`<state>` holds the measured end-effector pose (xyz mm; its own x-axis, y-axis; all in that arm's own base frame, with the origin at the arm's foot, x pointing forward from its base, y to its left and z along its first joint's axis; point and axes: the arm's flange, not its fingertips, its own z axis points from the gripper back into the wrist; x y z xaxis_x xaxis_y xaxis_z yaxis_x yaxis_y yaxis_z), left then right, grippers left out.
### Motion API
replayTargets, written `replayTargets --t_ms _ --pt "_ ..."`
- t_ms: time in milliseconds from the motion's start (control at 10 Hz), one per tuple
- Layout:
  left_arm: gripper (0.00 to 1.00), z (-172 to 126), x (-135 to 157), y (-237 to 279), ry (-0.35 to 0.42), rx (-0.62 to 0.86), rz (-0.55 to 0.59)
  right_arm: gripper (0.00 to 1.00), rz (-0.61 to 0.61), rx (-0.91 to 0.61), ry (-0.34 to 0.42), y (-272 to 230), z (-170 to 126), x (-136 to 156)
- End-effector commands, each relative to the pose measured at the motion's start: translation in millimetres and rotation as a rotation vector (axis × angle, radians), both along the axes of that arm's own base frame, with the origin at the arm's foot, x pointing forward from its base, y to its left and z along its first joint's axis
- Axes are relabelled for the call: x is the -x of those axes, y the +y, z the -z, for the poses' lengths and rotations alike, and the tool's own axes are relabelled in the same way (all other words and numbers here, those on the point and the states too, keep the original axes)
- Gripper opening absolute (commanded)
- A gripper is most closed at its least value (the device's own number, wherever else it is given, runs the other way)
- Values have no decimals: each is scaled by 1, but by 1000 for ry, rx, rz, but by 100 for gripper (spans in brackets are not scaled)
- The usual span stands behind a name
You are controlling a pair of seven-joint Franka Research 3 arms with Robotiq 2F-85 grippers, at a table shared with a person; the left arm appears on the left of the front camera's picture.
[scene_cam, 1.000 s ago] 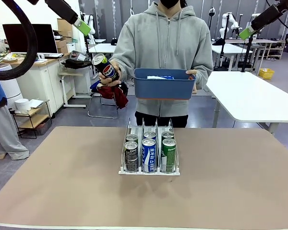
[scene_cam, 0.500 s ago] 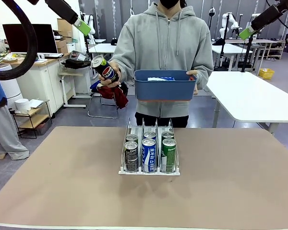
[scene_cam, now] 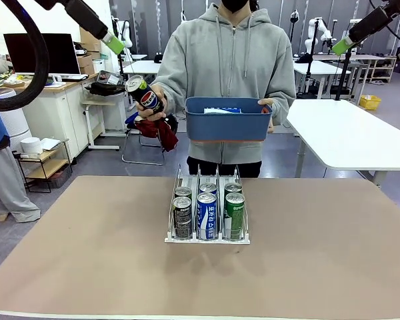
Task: Fill the beverage cans into the dispenser.
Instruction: Pick up the Pepsi coke handed by the human.
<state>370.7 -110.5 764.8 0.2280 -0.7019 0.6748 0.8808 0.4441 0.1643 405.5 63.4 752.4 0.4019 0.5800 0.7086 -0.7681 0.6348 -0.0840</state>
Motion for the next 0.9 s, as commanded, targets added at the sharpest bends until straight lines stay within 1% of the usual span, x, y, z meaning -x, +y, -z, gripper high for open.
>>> replayTargets --t_ms 0,100,200,300,400,800 --pt "100 10 -9 -6 -38 -87 -33 100 -3 0 2 0 0 1" --pt "100 16 -21 -3 -37 -99 -19 100 -3 0 2 0 0 1" --pt "100 21 -28 -4 -61 -111 -35 100 -3 0 2 0 0 1" --pt "100 27 -36 -6 -92 -139 -96 100 -3 0 2 0 0 1" --pt "100 33 -48 -8 -107 -153 -108 100 -3 0 2 0 0 1" --pt "100 50 -82 -8 -101 -114 -145 100 -3 0 2 0 0 1"
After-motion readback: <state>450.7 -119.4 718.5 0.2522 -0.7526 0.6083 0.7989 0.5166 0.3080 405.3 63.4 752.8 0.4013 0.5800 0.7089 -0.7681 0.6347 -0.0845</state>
